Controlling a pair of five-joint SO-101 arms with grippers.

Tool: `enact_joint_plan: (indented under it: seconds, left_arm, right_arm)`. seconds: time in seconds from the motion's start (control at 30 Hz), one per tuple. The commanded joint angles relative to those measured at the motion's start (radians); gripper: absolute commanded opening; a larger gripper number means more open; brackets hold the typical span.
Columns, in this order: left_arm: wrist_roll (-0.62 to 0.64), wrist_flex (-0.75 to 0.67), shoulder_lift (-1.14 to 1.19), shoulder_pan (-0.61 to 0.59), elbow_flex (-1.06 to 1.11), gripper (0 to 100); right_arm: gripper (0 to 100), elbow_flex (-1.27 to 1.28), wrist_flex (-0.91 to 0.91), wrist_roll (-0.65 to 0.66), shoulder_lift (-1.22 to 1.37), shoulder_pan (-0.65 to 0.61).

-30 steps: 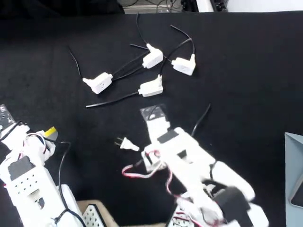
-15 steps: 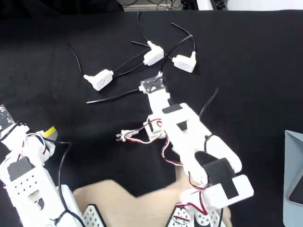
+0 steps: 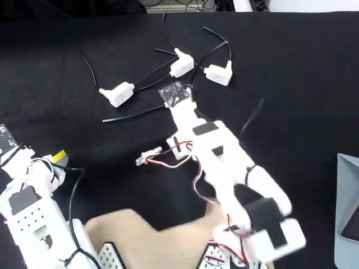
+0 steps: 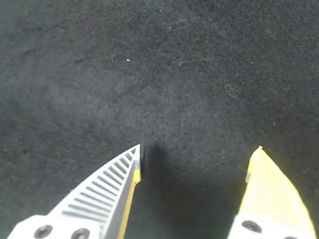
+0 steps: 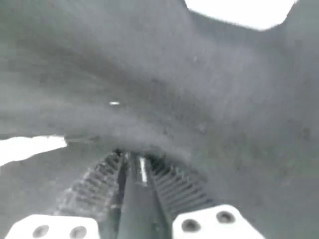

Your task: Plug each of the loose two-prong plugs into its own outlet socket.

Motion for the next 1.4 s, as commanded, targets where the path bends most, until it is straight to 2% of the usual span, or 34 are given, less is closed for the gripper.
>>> enact_joint_plan:
  seconds: [0.0,0.3,0.43,0.57,0.63,0.77,0.97,1.37]
  left_arm:
    - [-0.008,-0.020,-0.014,-0.005,0.002,33]
    - [-0.008,-0.020,-0.014,-0.005,0.002,33]
    - [-0.008,-0.020,-0.014,-0.005,0.002,33]
    - [-0.008,-0.020,-0.014,-0.005,0.002,33]
    - [-0.008,-0.020,-0.014,-0.005,0.002,33]
    - [-0.008,-0.020,-0.014,-0.005,0.002,33]
    - [-0.008,-0.020,-0.014,-0.005,0.002,33]
    - [-0.008,-0.020,-0.014,-0.005,0.002,33]
  right_arm:
    - [1.3,-0.168,0.048,0.005,-0.199,-0.060]
    - [1.3,-0.166,0.183,-0.009,-0.329,-0.150]
    - [1.5,-0.113,0.245,-0.137,-0.329,-0.206]
    - [2.6,-0.001,0.252,-0.173,-0.329,-0.288]
    - [7.9,0.050,0.249,-0.187,-0.329,-0.328]
    - [16.3,0.071,0.249,-0.400,-0.328,-0.367]
    - [16.7,0.077,0.253,-0.594,-0.294,-0.367]
    - [16.7,0.002,0.255,-0.712,0.036,-0.373]
